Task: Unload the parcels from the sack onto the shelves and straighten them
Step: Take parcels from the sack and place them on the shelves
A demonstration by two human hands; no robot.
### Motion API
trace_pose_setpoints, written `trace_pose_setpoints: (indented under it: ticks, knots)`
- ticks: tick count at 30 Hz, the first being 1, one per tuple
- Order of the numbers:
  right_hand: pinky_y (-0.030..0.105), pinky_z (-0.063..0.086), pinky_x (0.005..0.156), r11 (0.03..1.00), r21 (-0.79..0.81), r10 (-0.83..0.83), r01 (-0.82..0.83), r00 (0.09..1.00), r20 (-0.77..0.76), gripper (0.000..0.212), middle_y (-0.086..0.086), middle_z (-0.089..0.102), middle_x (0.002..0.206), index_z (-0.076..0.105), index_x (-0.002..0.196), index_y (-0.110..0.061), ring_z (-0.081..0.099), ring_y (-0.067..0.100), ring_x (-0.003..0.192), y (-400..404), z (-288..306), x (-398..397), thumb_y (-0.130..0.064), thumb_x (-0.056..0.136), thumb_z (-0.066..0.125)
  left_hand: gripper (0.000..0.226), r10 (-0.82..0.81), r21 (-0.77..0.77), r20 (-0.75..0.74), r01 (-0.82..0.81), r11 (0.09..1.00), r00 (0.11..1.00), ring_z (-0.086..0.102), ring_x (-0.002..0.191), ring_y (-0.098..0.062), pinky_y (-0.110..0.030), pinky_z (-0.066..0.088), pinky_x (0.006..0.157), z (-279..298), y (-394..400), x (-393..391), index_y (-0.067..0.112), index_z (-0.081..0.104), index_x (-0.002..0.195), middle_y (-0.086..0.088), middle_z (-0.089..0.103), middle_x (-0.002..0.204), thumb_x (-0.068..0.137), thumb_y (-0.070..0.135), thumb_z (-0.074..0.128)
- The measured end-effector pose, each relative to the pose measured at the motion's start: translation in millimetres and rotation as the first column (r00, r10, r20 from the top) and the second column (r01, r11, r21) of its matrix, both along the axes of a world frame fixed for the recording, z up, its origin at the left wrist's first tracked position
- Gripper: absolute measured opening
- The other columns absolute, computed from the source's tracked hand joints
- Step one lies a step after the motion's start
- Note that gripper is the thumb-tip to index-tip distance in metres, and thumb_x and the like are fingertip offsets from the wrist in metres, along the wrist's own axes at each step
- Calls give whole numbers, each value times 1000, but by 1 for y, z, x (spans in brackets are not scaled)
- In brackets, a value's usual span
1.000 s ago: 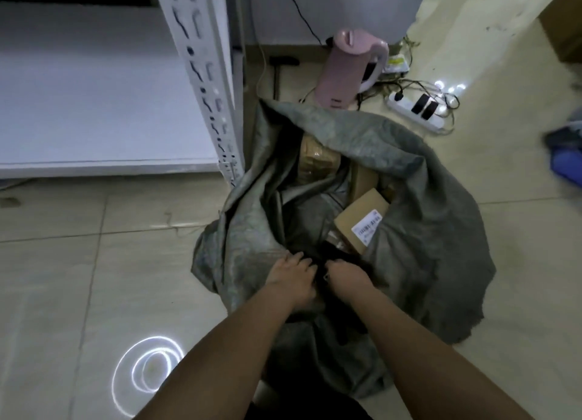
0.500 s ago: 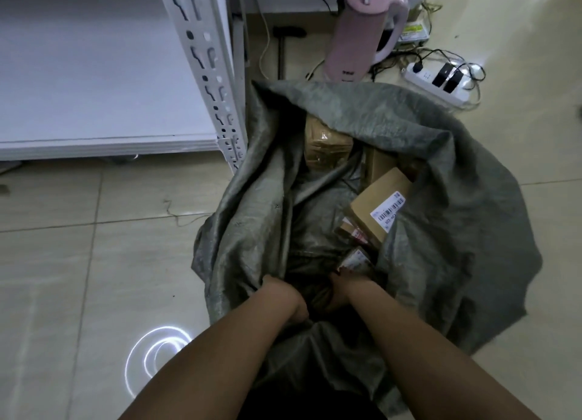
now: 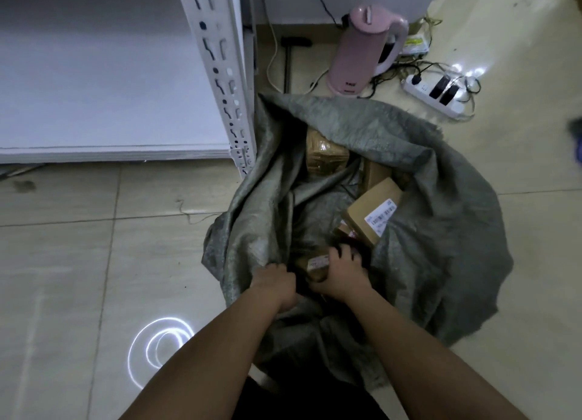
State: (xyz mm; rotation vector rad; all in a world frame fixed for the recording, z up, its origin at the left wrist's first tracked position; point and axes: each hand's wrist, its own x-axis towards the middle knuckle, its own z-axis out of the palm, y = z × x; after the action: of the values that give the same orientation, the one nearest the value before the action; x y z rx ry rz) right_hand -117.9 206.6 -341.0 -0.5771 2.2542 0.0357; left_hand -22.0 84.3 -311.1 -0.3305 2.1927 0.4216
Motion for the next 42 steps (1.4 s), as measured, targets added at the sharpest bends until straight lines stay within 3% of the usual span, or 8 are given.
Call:
trace_pose_setpoints:
  ticks: [9,20,23,25,27,30,35,42]
  knots:
    - [41,29,109,830,-512,-281,221,959,-41,109,7,26,145,16,150,-21,24,27,135,-11,226,0,-53,67,79,68,493,172,-32,-481,860,870,23,142,-34,-41,28,112,208,-22,15,11,16,151,-16,18,156,96,40,41]
    - [43,36,109,520,-527,-489,672,740,461,62,8,41,136,45,133,-20,45,23,124,-22,472,4,-46,83,69,65,840,327,-124,-778,537,528,33,137,-35,-41,32,109,458,-69,52,19,23,150,-17,26,153,96,50,42]
    - [38,46,94,484,-488,-459,726,686,565,56,5,47,131,49,127,-23,54,19,113,-25,519,2,-54,83,62,51,877,439,-103,-770,463,469,49,123,-24,-33,41,100,507,-81,59,18,44,138,-11,44,143,97,49,42]
    - [29,46,75,452,-457,-440,766,637,633,45,0,55,122,50,122,-26,56,9,100,-29,545,1,-54,87,56,33,896,536,-8,-755,378,444,57,96,-9,-22,44,79,536,-86,63,28,57,115,0,56,120,96,50,42]
    - [29,43,71,423,-441,-436,791,605,666,41,-7,59,114,54,119,-29,55,7,97,-34,561,1,-56,88,53,37,895,570,92,-760,312,436,56,102,-10,-28,42,88,558,-89,68,31,55,114,5,57,116,92,59,43]
    - [32,48,74,397,-406,-425,823,557,713,46,-1,68,111,63,112,-27,61,15,102,-42,579,3,-62,83,56,54,891,577,165,-774,260,423,54,115,-17,-40,37,104,571,-95,75,29,55,123,4,61,123,84,66,49]
    - [41,50,85,460,-345,-393,818,535,748,74,2,72,105,68,104,-30,64,23,101,-53,602,7,-84,53,62,61,874,626,324,-775,89,362,64,94,-22,-40,51,90,585,-99,89,25,64,106,-3,73,92,63,67,68]
    - [49,41,100,531,-253,-472,809,530,705,96,9,58,130,54,133,-22,53,30,117,-64,615,14,-90,66,45,66,782,592,550,-797,-116,295,54,104,-33,-44,48,89,605,-99,94,15,63,105,-16,60,107,62,65,63]
